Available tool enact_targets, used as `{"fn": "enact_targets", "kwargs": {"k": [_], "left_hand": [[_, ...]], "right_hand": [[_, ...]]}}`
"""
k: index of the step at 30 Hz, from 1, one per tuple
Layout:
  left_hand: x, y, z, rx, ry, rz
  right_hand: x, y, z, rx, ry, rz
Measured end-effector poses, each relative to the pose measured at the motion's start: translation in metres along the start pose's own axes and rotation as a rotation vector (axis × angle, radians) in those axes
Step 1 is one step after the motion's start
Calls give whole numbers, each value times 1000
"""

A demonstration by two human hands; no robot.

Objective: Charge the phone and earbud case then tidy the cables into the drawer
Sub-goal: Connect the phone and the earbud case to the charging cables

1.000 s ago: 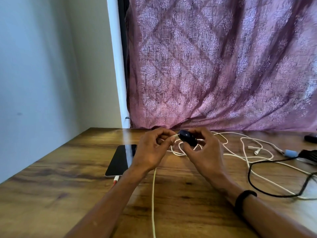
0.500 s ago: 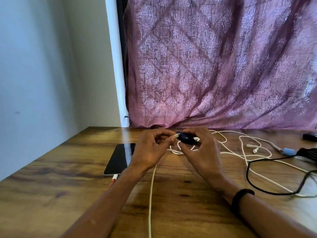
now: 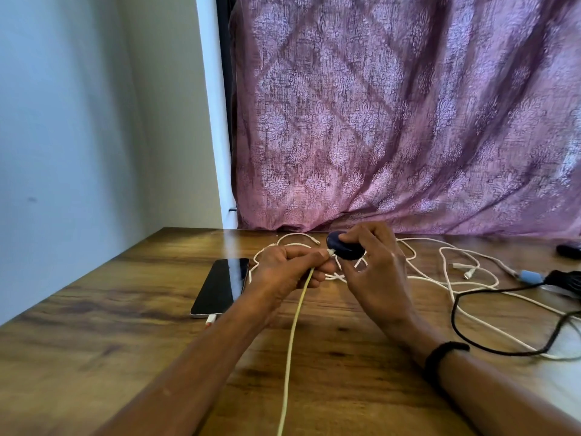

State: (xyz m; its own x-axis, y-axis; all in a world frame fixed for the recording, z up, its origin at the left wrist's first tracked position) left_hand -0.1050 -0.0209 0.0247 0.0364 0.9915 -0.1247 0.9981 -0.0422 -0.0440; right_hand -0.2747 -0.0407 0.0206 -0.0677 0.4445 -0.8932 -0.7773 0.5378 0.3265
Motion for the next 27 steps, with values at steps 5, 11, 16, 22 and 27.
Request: {"fn": "enact_targets", "kwargs": {"k": [5,11,16,22,27], "left_hand": [[1,-5,2,102,36,-38],[4,-12,9,289,124,13],[-2,-12,11,252,87,52],[-2,-4,9,154,-14,-59],[-1,2,7,-92,-184,-184]], "right_hand": [[0,0,5,57,66,11],[4,1,10,-15,57,-9],[-2,5,9,-92,29,-84],[-6,-5,2,-280,-168,60],[-6,-5,-2,-315,-305,58]]}}
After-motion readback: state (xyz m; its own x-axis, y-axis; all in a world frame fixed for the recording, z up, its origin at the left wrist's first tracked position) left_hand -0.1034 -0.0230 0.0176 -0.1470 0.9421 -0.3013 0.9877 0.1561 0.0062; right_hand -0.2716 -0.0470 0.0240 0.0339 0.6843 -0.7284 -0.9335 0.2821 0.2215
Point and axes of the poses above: each hand's wrist, its own x-axis away from the middle knuckle, its own y-axis out of the back of the hand, z = x × y, the point moved 3 cm from there along -x, towards the middle knuckle, and after that the axes turned 2 degrees about y, right-handed, at the moved point
